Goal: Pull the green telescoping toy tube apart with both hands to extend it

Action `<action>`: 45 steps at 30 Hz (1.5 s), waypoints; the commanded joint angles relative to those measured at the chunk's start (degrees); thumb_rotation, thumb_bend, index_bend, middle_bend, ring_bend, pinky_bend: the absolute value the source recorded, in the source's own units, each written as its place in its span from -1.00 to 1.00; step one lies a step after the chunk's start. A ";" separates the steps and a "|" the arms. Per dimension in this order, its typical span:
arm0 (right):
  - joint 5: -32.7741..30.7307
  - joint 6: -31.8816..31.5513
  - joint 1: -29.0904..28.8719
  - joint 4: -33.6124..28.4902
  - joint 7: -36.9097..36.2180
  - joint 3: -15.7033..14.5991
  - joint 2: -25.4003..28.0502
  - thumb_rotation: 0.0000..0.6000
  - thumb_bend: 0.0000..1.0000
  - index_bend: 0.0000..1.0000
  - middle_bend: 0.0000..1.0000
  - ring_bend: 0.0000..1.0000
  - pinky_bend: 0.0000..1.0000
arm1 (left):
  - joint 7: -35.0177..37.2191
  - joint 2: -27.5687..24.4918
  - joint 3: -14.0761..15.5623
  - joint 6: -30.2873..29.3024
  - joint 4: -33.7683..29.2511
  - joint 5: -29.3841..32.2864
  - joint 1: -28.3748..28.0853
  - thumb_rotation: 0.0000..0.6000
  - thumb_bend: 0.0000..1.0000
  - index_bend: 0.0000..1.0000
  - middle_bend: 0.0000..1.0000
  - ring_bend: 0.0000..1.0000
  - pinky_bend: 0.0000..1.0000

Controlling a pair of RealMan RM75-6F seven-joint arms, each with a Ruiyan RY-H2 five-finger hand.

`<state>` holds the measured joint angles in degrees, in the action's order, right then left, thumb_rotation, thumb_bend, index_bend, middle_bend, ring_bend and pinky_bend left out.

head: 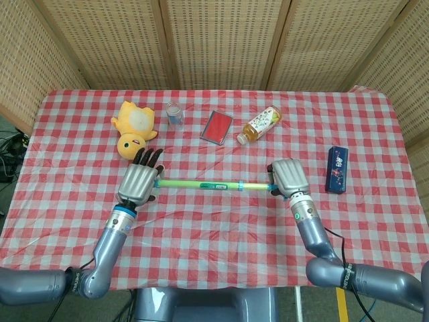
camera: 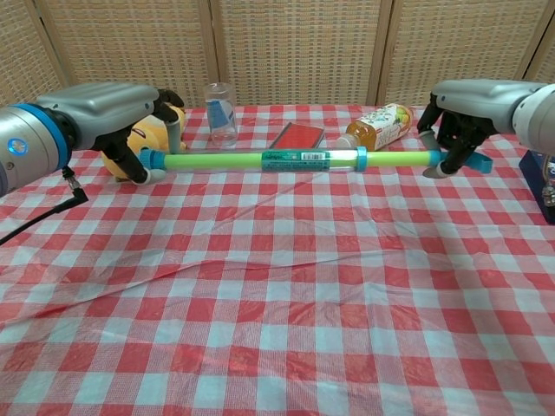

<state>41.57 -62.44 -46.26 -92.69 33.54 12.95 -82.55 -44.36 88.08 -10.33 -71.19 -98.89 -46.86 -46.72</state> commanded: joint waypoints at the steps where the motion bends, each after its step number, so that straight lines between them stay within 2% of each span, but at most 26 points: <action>1: -0.17 -0.02 0.02 0.17 0.04 -0.02 -0.06 1.00 -0.09 0.64 1.00 0.89 0.02 | 0.46 -0.75 0.57 -0.23 -0.53 -0.57 0.66 1.00 -0.18 0.15 -1.00 -1.00 -1.00; 22: -2.65 -0.25 0.39 2.96 0.39 0.69 0.78 1.00 -0.10 0.64 1.00 0.89 0.02 | 4.46 -9.77 4.06 -1.38 -4.77 -5.78 6.28 1.00 -0.18 0.15 -1.00 -1.00 -1.00; 28: -3.70 -0.13 0.77 3.88 0.08 0.99 1.40 1.00 -0.10 0.64 1.00 0.89 0.02 | 5.71 -11.88 4.67 -1.39 -4.36 -6.97 7.73 1.00 -0.18 0.15 -1.00 -1.00 -1.00; 37: -4.91 0.84 1.35 5.62 -0.78 1.19 2.20 1.00 -0.10 0.64 1.00 0.89 0.02 | 6.94 -11.82 5.61 0.37 -1.90 -6.85 9.03 1.00 -0.18 0.15 -1.00 -1.00 -1.00; 45: -5.07 0.92 1.53 5.77 -1.00 1.50 2.95 1.00 -0.10 0.64 1.00 0.89 0.02 | 7.13 -11.72 5.22 0.97 -1.39 -6.75 9.44 1.00 -0.18 0.15 -1.00 -1.00 -1.00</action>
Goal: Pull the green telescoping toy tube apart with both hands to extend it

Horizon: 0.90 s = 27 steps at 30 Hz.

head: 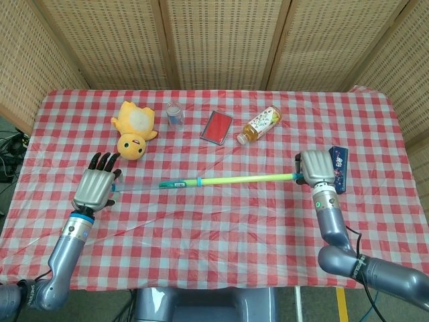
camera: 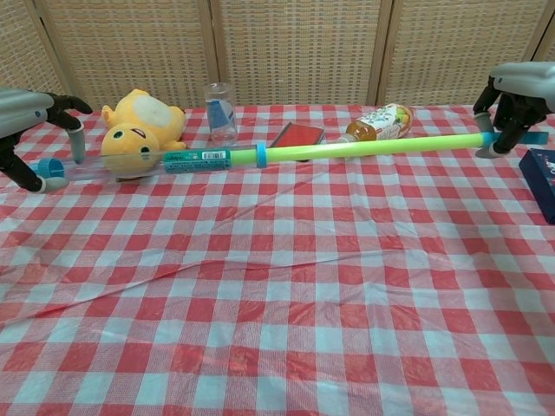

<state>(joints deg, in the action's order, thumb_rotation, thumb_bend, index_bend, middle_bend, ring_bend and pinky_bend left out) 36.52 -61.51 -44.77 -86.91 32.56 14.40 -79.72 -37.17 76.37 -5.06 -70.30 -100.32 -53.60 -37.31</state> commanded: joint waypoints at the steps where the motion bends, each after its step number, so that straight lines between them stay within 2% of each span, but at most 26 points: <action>1: -0.03 -0.05 0.06 0.03 0.00 0.05 0.19 1.00 -0.10 0.64 1.00 0.89 0.02 | -0.06 0.00 -0.10 0.16 0.06 0.05 0.06 1.00 -0.18 0.15 -1.00 -1.00 -1.00; 17: -0.77 0.57 1.11 0.93 -0.90 -0.02 1.72 1.00 -0.11 0.64 1.00 0.89 0.02 | -1.28 0.60 -0.76 0.52 -0.92 0.24 0.12 1.00 -0.20 0.10 -1.00 -1.00 -1.00; 19: -0.63 0.64 1.25 0.78 -1.08 -0.07 1.94 1.00 -0.14 0.61 0.99 0.87 0.02 | -1.27 0.69 -0.85 0.52 -1.12 0.14 0.12 1.00 -0.22 0.04 -1.00 -1.00 -1.00; 20: -0.53 0.65 1.31 0.72 -1.17 -0.09 1.99 1.00 -0.17 0.58 0.97 0.84 0.01 | -1.25 0.70 -0.87 0.52 -1.18 0.09 0.13 1.00 -0.28 -0.06 -1.00 -1.00 -1.00; 21: -0.26 0.63 1.41 0.66 -1.34 -0.15 2.06 1.00 -0.23 0.49 0.90 0.76 0.00 | -1.24 0.74 -0.89 0.52 -1.29 0.03 0.15 1.00 -0.34 -0.14 -1.00 -1.00 -1.00; 23: 0.50 0.49 1.71 0.78 -1.73 -0.43 2.10 1.00 -0.36 0.19 0.63 0.51 -0.16 | -1.38 0.74 -0.88 0.63 -1.61 0.08 0.14 1.00 -0.58 -0.41 -1.00 -1.00 -1.00; 25: 0.05 0.95 1.91 0.71 -1.06 -1.08 2.41 1.00 -0.46 -0.15 0.19 0.12 -0.49 | -1.39 0.58 -0.84 0.85 -1.98 -0.04 0.12 1.00 -0.71 -0.59 -1.00 -1.00 -1.00; 27: -0.78 0.91 1.87 0.51 -0.29 -1.22 2.58 1.00 -0.50 -0.39 -0.17 -0.22 -0.71 | -1.41 0.40 -0.84 0.83 -2.15 -0.19 0.17 1.00 -0.75 -0.68 -1.00 -1.00 -1.00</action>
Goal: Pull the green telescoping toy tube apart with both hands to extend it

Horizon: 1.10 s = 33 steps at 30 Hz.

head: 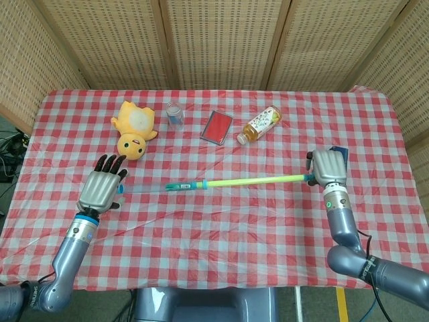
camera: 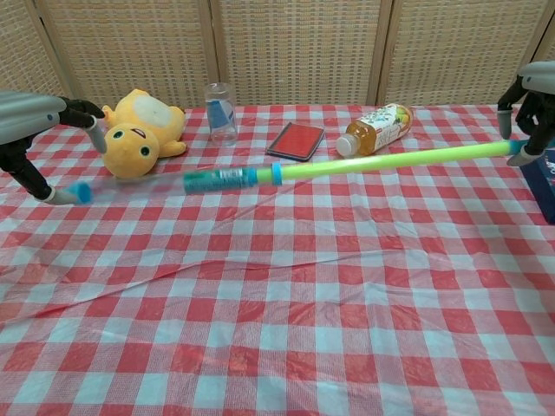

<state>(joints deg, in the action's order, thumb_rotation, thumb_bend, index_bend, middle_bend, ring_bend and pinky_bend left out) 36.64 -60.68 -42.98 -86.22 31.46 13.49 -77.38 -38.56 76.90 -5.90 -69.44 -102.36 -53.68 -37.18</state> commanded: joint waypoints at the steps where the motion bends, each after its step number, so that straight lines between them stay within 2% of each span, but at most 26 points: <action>1: -0.99 -0.01 0.08 -0.19 0.91 -0.30 0.23 1.00 -0.52 -0.51 -0.32 -0.37 -0.78 | -0.02 -0.18 0.00 -0.02 -0.16 -0.15 0.05 1.00 -0.75 -0.69 -1.00 -1.00 -1.00; 4: -0.80 -0.64 0.28 0.05 0.95 -0.36 0.07 1.00 -0.54 -0.67 -0.56 -0.58 -0.87 | 0.16 -0.58 0.05 -0.17 -0.56 -0.57 0.25 1.00 -0.75 -0.70 -1.00 -1.00 -1.00; 12: 2.27 -2.39 1.47 -1.24 -0.10 -0.95 0.38 1.00 -0.59 -0.90 -0.97 -0.98 -0.98 | 2.66 -1.77 0.62 -1.81 -2.16 -3.43 1.98 1.00 -0.75 -0.70 -1.00 -1.00 -1.00; 15: 3.61 -2.97 2.22 -3.02 -0.34 -1.54 1.25 1.00 -0.64 -0.99 -1.00 -1.00 -1.00 | 5.19 -1.97 1.00 -3.34 -2.27 -6.04 3.37 1.00 -0.75 -0.70 -1.00 -1.00 -1.00; 18: 6.43 -4.40 3.83 -6.08 -1.60 -2.56 2.50 1.00 -0.70 -1.00 -1.00 -1.00 -1.00 | 8.96 -2.26 1.91 -5.39 -1.90 -9.63 5.49 1.00 -0.75 -0.70 -1.00 -1.00 -1.00; 23: 18.56 -12.51 9.32 -11.38 -5.17 -6.69 3.97 1.00 -0.80 -1.00 -1.00 -1.00 -1.00 | 12.99 -3.30 5.26 -10.80 0.19 -17.98 10.07 1.00 -0.75 -0.75 -1.00 -1.00 -1.00; 25: 27.55 -20.35 13.61 -12.89 -6.55 -10.15 3.76 1.00 -0.81 -1.00 -1.00 -1.00 -1.00 | 13.63 -4.12 7.38 -13.80 0.61 -20.68 12.91 1.00 -0.75 -0.77 -1.00 -1.00 -1.00; 29: 37.31 -27.85 19.22 -11.42 -9.88 -14.32 2.76 1.00 -0.81 -1.00 -1.00 -1.00 -1.00 | 15.65 -4.86 9.90 -17.44 1.46 -25.11 16.79 1.00 -0.77 -0.86 -1.00 -1.00 -1.00; 33: 42.58 -31.23 23.30 -9.27 -12.77 -17.27 2.40 1.00 -0.81 -1.00 -1.00 -1.00 -1.00 | 18.31 -4.68 11.92 -20.17 2.88 -27.93 20.48 1.00 -0.80 -0.93 -1.00 -1.00 -1.00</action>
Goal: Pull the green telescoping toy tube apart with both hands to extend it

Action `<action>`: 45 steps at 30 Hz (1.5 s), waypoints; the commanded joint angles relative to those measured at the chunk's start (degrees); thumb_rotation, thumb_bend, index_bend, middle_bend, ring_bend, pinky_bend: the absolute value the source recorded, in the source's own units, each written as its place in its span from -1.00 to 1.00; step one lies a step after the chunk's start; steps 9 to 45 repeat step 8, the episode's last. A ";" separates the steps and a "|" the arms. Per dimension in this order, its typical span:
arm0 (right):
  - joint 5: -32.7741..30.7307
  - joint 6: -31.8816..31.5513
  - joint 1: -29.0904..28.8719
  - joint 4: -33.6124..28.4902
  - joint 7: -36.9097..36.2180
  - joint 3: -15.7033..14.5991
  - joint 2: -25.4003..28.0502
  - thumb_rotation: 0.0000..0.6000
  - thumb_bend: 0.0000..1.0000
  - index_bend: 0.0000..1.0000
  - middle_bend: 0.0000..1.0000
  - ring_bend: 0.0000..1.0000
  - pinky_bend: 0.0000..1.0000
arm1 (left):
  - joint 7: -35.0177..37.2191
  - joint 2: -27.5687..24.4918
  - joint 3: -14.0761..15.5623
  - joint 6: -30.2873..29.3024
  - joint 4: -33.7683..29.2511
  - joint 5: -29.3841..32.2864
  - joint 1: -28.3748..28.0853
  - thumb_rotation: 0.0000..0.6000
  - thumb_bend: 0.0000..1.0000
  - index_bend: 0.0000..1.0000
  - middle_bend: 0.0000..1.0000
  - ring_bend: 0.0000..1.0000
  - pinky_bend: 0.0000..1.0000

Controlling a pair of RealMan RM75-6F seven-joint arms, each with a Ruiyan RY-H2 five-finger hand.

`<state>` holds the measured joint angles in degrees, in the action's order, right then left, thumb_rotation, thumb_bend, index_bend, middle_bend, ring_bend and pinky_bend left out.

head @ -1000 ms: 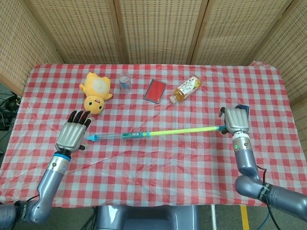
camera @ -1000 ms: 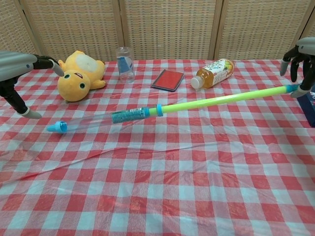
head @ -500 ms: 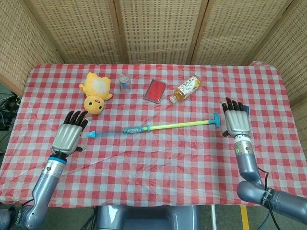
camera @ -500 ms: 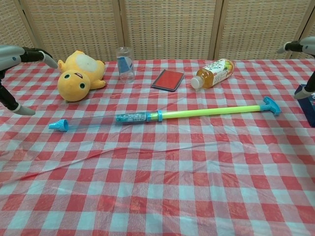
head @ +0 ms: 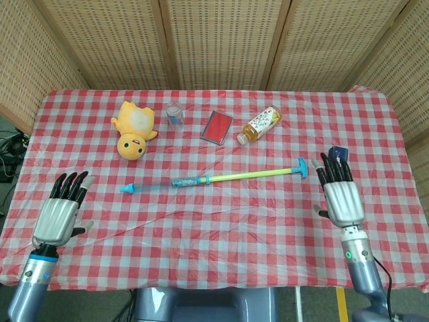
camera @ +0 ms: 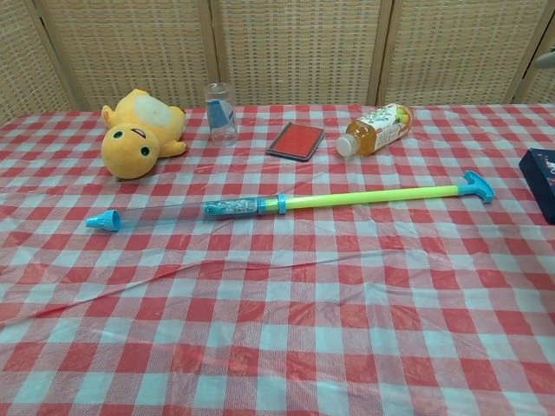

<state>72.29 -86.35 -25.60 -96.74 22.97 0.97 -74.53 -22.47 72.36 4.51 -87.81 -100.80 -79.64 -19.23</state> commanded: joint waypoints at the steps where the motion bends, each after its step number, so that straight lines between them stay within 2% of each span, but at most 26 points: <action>1: 7.94 -6.10 6.72 1.82 -5.23 -5.24 -0.52 1.00 -0.81 -1.00 -1.00 -1.00 -1.00 | 2.95 -0.05 1.98 -2.16 1.87 -2.62 3.26 1.00 -0.80 -0.94 -1.00 -1.00 -1.00; 8: 12.73 -7.64 10.77 5.39 -9.77 -7.12 -1.55 1.00 -0.81 -1.00 -1.00 -1.00 -1.00 | 5.17 0.35 3.62 -3.50 6.55 -5.84 6.88 1.00 -0.81 -0.96 -1.00 -1.00 -1.00; 45: 12.73 -7.64 10.77 5.39 -9.77 -7.12 -1.55 1.00 -0.81 -1.00 -1.00 -1.00 -1.00 | 5.17 0.35 3.62 -3.50 6.55 -5.84 6.88 1.00 -0.81 -0.96 -1.00 -1.00 -1.00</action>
